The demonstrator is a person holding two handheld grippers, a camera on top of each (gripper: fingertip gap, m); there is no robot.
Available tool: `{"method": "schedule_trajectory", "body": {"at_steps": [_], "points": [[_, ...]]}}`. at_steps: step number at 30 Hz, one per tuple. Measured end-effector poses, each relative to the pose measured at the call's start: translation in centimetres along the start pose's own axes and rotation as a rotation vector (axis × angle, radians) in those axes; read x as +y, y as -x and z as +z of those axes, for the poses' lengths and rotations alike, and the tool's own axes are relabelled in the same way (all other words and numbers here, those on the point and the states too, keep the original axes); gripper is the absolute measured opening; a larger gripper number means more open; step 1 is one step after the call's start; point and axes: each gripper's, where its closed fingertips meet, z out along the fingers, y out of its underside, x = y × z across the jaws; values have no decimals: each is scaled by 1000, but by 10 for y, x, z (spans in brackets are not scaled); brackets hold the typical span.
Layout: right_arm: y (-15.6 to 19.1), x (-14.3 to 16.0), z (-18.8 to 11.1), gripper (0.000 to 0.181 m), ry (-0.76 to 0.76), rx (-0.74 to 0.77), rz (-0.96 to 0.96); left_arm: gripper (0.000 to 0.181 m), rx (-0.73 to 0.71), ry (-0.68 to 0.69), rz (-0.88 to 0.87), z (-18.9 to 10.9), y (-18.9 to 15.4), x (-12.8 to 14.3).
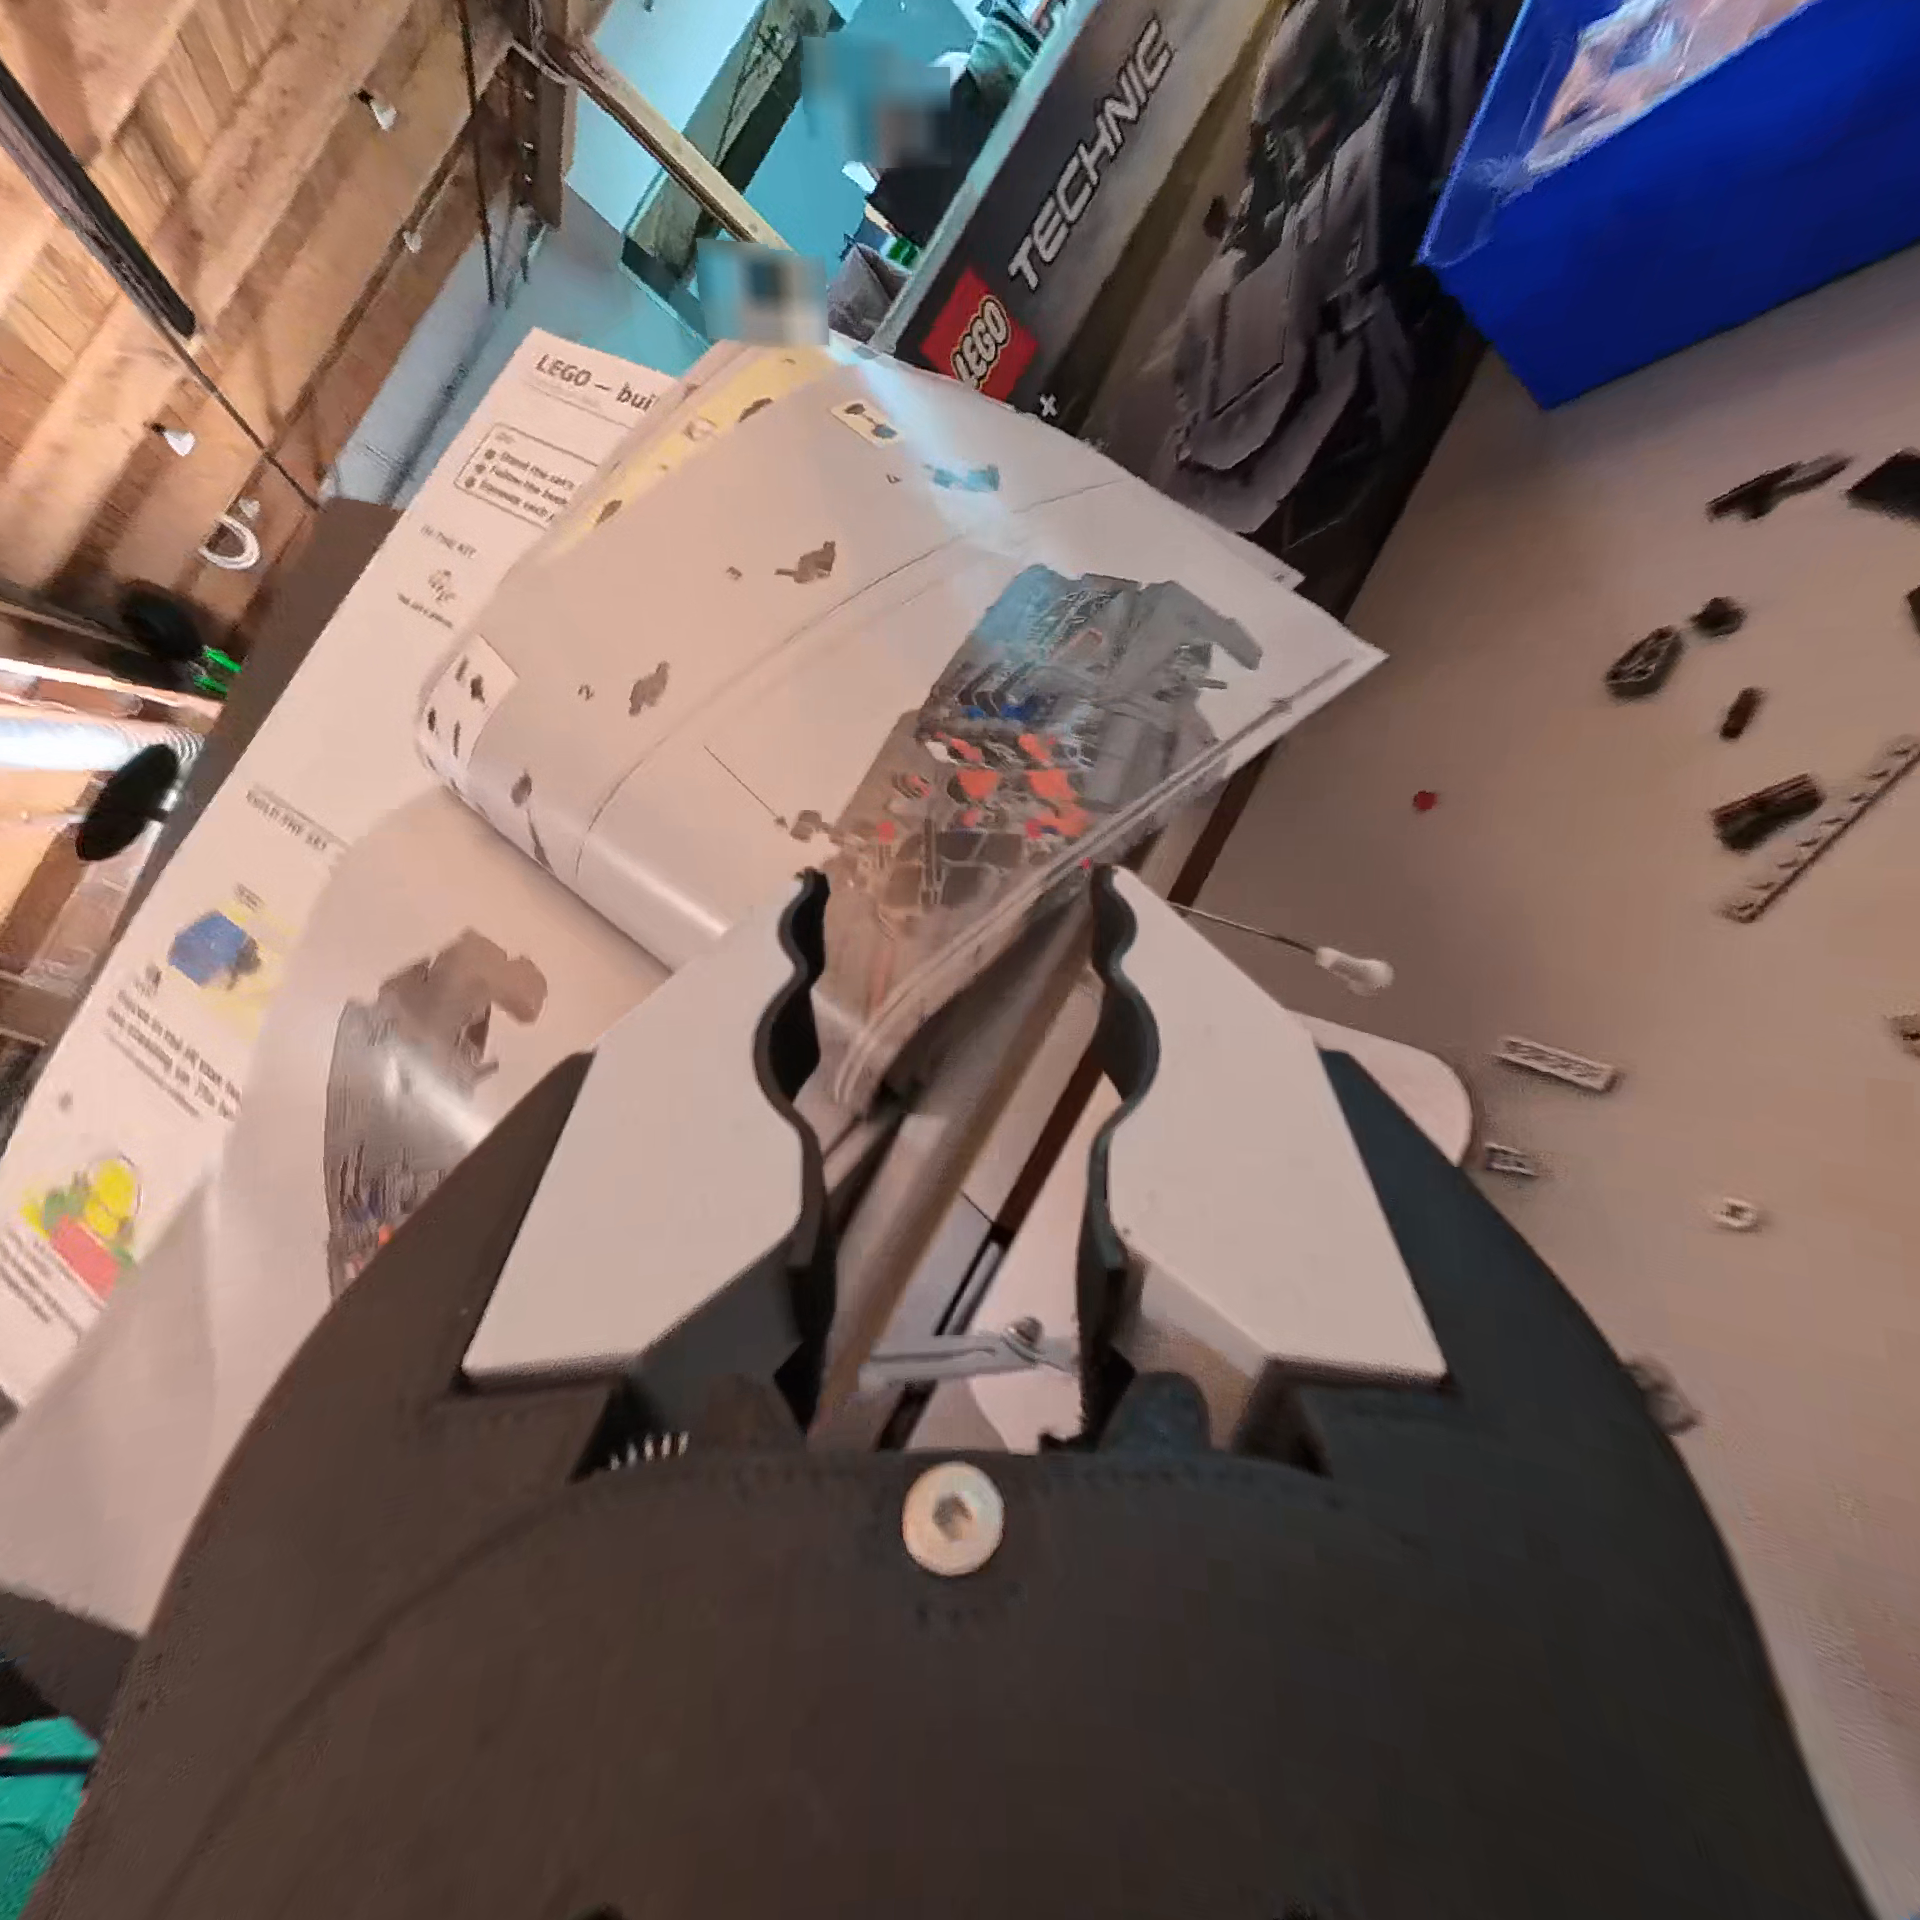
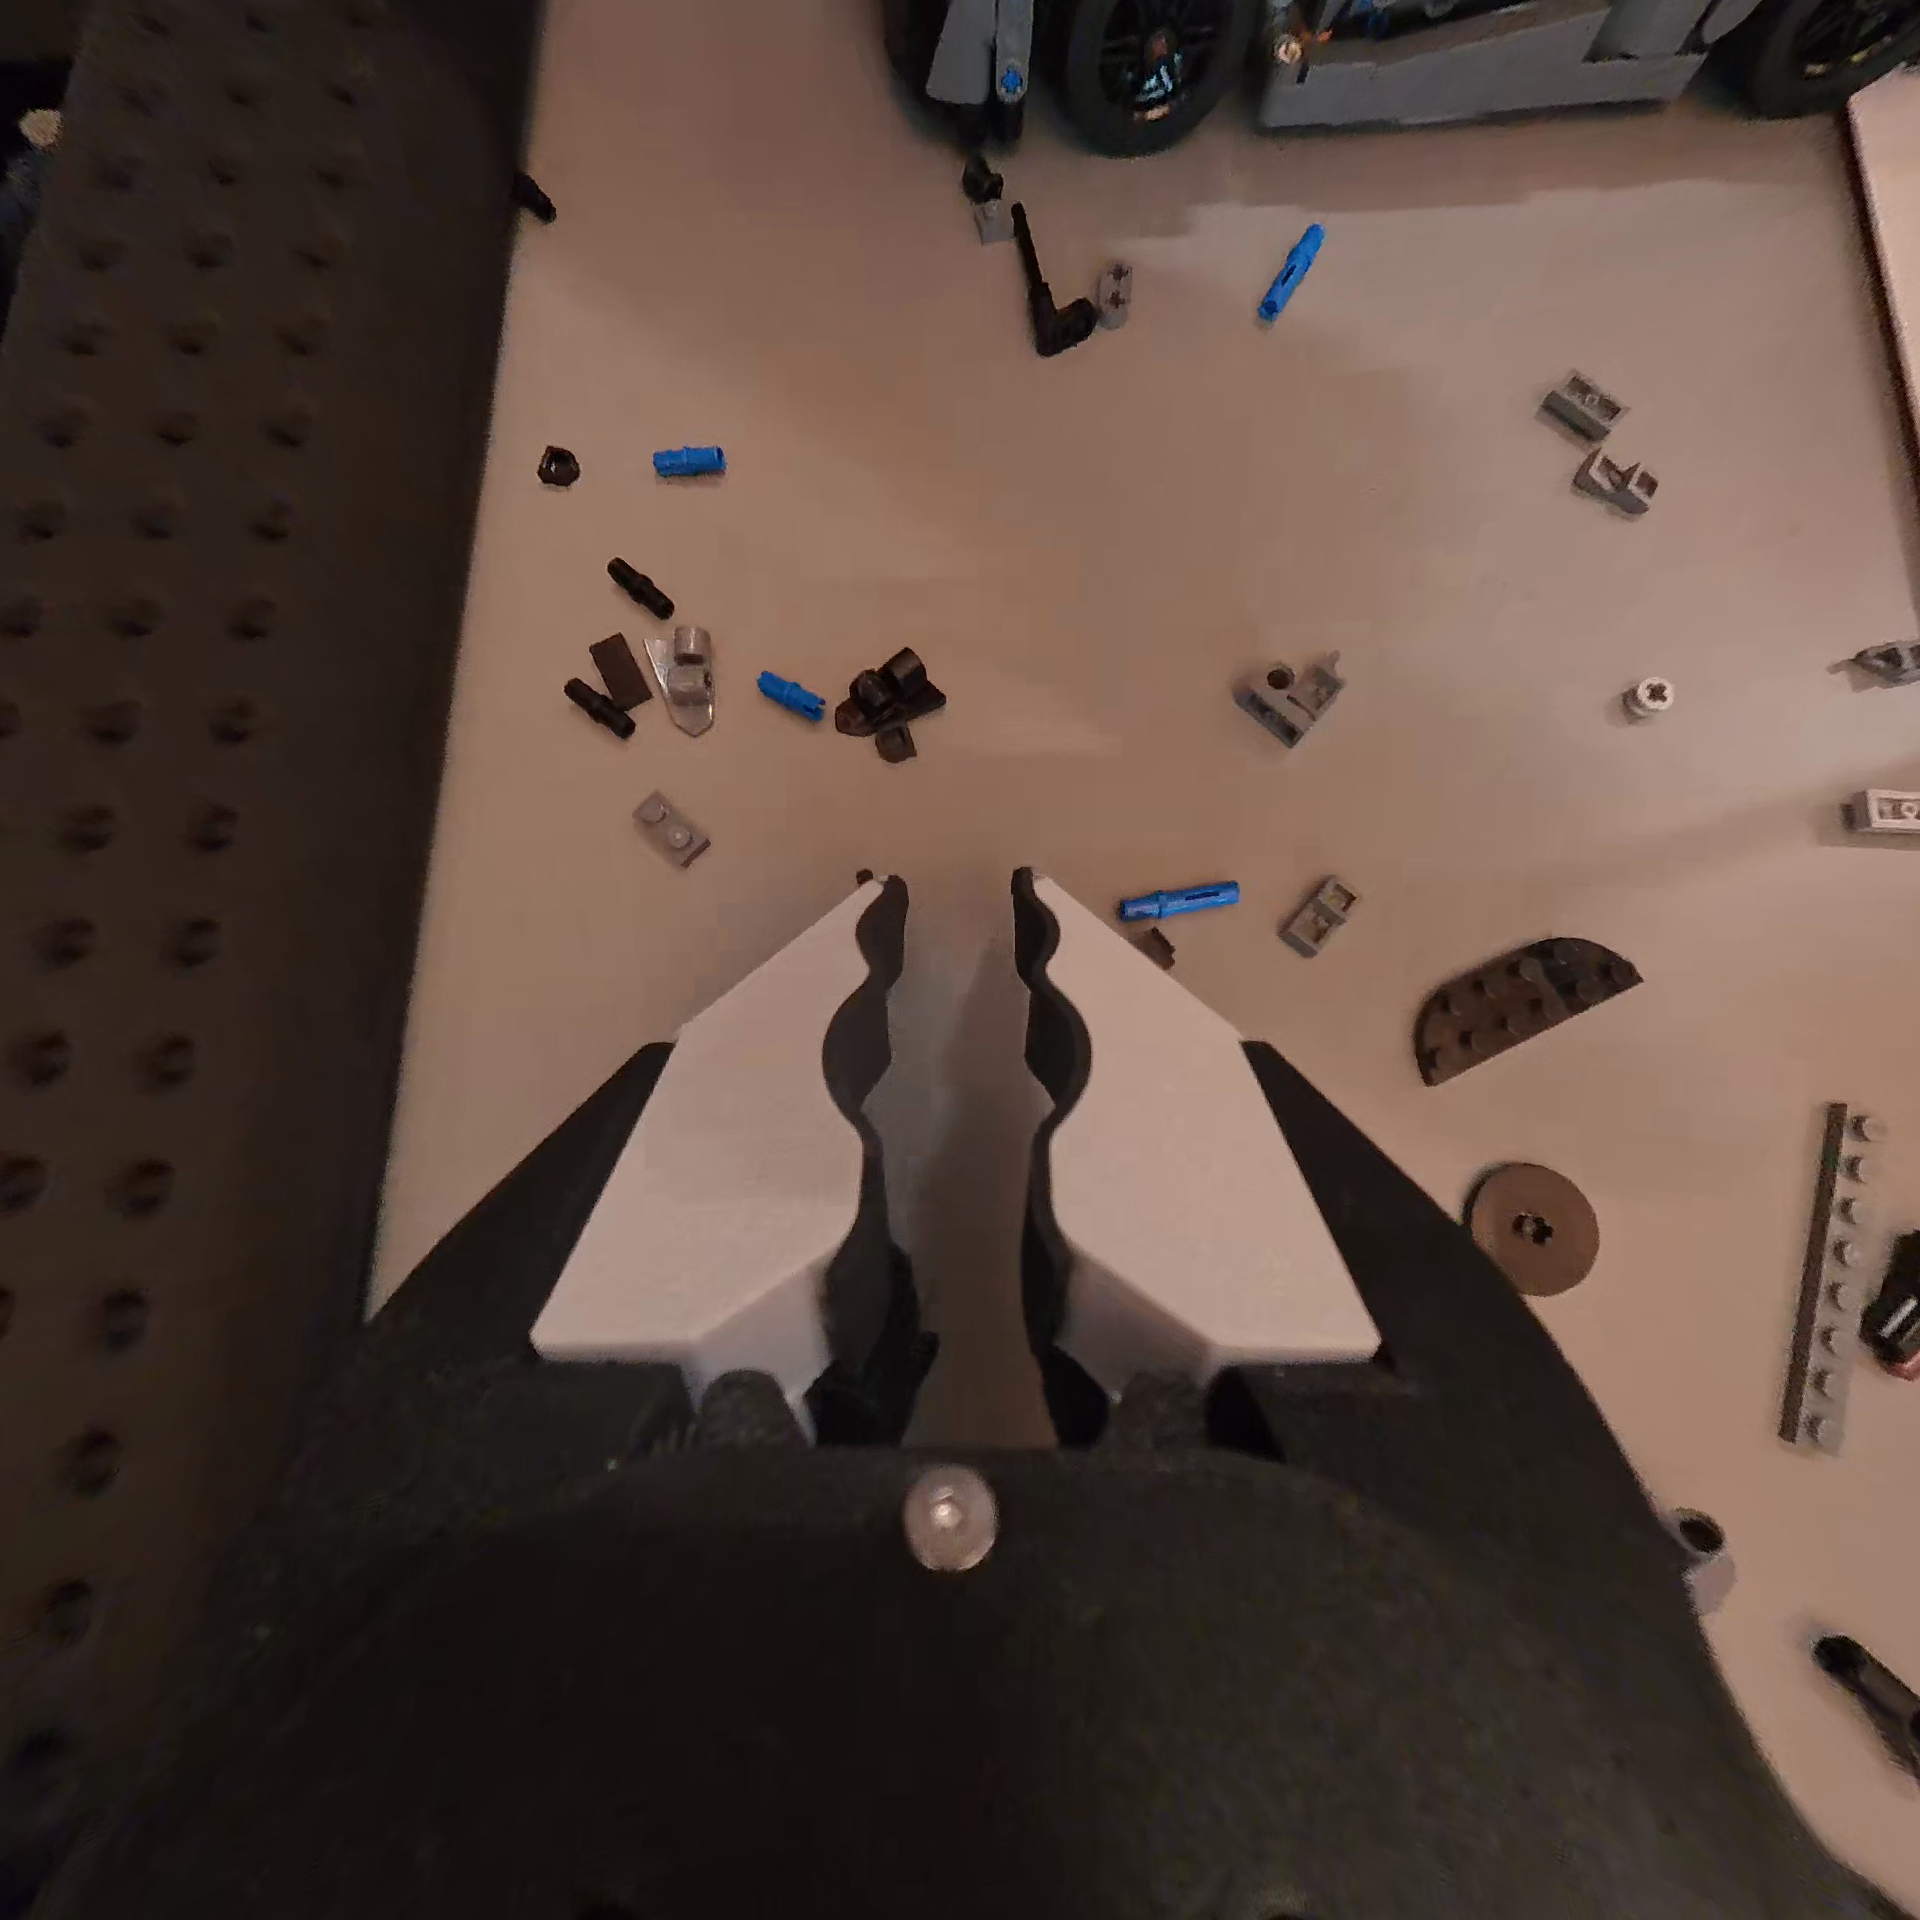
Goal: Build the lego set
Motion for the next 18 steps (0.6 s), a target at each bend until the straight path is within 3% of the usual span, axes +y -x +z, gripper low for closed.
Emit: {"method": "schedule_trajectory", "body": {"at_steps": [4, 6, 14, 18], "points": [[-2, 2, -1, 19, -4, -2, 4, 49, 72, 139, 82, 37, -3, 21], [-2, 0, -2, 19, -20, -5, 6, 48, 77, 145, 104, 48, -5, 25], [-3, 1, -7, 19, -28, 4, -2, 16, 94, 125, 65, 50, -4, 25], [-3, 2, -8, 19, -33, 4, 1, 25, 77, 124, 143, 48, -4, 25]]}}
